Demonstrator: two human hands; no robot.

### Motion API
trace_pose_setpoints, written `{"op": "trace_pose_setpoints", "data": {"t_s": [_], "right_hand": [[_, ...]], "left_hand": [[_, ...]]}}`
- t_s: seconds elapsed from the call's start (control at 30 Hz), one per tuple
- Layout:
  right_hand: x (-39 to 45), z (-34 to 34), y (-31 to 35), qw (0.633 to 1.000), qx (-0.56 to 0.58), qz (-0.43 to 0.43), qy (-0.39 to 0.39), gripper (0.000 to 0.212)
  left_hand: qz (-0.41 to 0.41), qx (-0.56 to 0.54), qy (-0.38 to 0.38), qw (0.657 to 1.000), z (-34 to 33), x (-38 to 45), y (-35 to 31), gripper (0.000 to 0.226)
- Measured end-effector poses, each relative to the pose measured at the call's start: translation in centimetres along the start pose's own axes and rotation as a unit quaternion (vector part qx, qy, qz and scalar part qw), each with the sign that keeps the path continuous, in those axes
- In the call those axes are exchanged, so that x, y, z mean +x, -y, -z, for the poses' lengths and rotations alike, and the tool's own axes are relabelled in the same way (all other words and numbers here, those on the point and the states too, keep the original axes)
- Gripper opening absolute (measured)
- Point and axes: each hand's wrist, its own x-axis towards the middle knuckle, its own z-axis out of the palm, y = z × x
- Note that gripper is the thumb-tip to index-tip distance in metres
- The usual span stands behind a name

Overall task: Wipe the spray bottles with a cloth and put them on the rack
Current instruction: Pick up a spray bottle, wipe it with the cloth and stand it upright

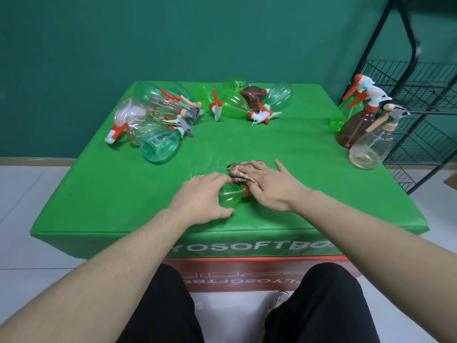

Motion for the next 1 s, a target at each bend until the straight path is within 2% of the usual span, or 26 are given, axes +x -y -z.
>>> {"op": "trace_pose_setpoints", "data": {"t_s": [0.2, 0.37, 0.43, 0.53, 0.63, 0.7, 0.77, 0.93, 1.0], "right_hand": [[1.8, -0.2, 1.1, 0.996, 0.083, -0.023, -0.020, 0.052], [1.0, 0.1, 1.0, 0.963, 0.251, -0.063, -0.078, 0.053], [0.0, 0.7, 1.0, 0.923, 0.354, -0.115, -0.100, 0.049], [-0.7, 1.2, 0.2, 0.859, 0.452, -0.194, -0.144, 0.045], [-1.1, 0.8, -0.3, 0.760, 0.581, -0.239, -0.166, 0.049], [-1.4, 0.6, 0.0, 0.684, 0.667, -0.236, -0.178, 0.043], [-1.7, 0.7, 0.6, 0.632, 0.721, -0.220, -0.181, 0.039], [-1.6, 1.2, 2.7, 0.544, 0.802, -0.179, -0.169, 0.038], [-1.6, 1.3, 3.3, 0.535, 0.811, -0.167, -0.168, 0.040]], "left_hand": [[0.011, -0.020, 0.000, 1.000, 0.3, -0.3, 0.1, 0.083], [0.023, 0.026, 0.068, 0.997, 1.0, -0.4, -0.3, 0.114], [0.038, 0.010, 0.085, 0.996, 1.3, -0.4, -0.2, 0.116], [0.041, -0.027, 0.088, 0.995, 1.5, -0.3, 0.2, 0.105], [0.037, -0.062, 0.077, 0.994, 1.9, -0.5, 0.8, 0.099], [0.049, -0.112, 0.057, 0.991, 1.8, -0.7, 1.1, 0.093], [0.060, -0.186, 0.043, 0.980, 1.6, -0.8, 1.0, 0.088], [0.092, -0.361, 0.057, 0.926, 1.5, -1.0, -0.5, 0.070], [0.112, -0.413, 0.055, 0.902, 1.6, -1.0, -1.1, 0.064]]}}
